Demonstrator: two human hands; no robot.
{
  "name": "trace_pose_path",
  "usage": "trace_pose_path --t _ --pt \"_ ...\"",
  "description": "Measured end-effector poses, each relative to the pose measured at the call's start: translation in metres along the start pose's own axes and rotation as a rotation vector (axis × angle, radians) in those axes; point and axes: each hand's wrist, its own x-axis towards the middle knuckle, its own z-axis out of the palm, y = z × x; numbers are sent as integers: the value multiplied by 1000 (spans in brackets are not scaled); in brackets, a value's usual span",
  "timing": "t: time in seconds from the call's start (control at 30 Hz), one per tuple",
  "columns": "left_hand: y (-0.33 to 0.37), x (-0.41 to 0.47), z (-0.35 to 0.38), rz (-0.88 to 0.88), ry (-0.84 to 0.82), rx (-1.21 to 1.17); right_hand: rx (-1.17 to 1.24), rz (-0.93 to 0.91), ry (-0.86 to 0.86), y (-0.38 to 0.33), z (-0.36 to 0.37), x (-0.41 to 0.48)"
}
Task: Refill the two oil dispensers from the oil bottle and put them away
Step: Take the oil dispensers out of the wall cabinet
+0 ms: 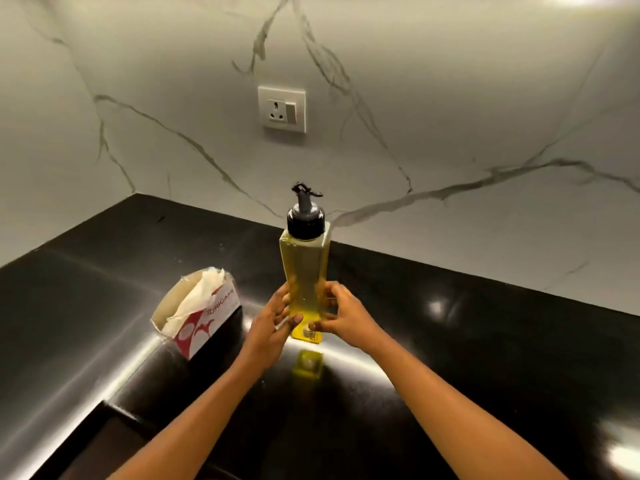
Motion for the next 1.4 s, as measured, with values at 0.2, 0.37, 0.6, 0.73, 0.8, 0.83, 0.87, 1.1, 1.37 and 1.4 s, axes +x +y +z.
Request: trace_pose_path --t 0.2,0.37,0.6,0.73,0.8,0.83,0.87,1.1,1.37,1.4 --pt "-35 19 -6 -92 -13 56 10 52 -6 35 25 31" --pt "-53 32 -11 -104 -4 60 0 64 -17 51 33 52" --pt "-61 51 -16 -104 -6 5 24 57 -24 58 33 74" --pt "-65 58 -21 -93 -24 -11 24 55 -30 58 31 79" --pt "-66 60 -23 -88 -37 -24 36 56 -28 58 31 80" --pt "-66 60 -23 -85 -42 -28 33 57 -25 58 32 80" --pt "-65 61 -24 -83 -47 -30 22 59 -23 58 32 79" --pt "-65 49 -35 -136 -58 27 -149 140 -7 43 22 59" --pt "8 -21 -33 45 153 87 -82 41 180 -7 -16 -28" --pt "32 -25 -28 111 129 68 -53 -2 206 -22 -25 -37"
